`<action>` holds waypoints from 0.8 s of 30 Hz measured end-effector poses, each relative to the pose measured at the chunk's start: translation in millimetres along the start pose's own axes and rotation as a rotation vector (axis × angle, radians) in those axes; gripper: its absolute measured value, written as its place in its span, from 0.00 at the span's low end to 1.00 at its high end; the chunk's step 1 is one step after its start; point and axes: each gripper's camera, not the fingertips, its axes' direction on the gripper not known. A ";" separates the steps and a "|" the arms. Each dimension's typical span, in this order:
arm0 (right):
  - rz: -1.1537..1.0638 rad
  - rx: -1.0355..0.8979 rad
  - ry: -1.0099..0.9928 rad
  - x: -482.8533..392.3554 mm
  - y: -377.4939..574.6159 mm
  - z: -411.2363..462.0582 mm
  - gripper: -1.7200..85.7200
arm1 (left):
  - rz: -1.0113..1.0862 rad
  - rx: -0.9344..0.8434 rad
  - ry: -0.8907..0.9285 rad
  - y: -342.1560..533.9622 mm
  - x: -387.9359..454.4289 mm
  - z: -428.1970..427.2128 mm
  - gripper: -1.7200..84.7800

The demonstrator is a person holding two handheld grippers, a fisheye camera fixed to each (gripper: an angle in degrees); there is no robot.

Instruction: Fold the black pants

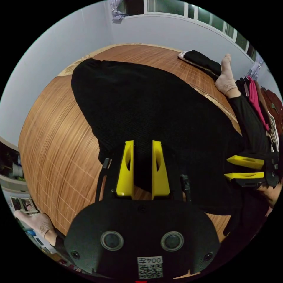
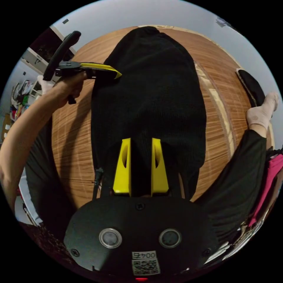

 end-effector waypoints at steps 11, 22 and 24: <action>-0.127 -0.120 -0.472 -83.8 65.9 37.6 0.12 | -0.040 -0.107 0.064 178.1 -15.0 -83.6 0.14; 0.048 0.261 -0.507 50.1 3.1 -12.0 0.10 | -0.067 0.133 0.253 290.8 98.1 -157.7 0.17; 0.071 0.250 -0.535 63.5 -16.4 -4.4 0.11 | 0.023 0.130 0.237 290.7 113.6 -160.2 0.18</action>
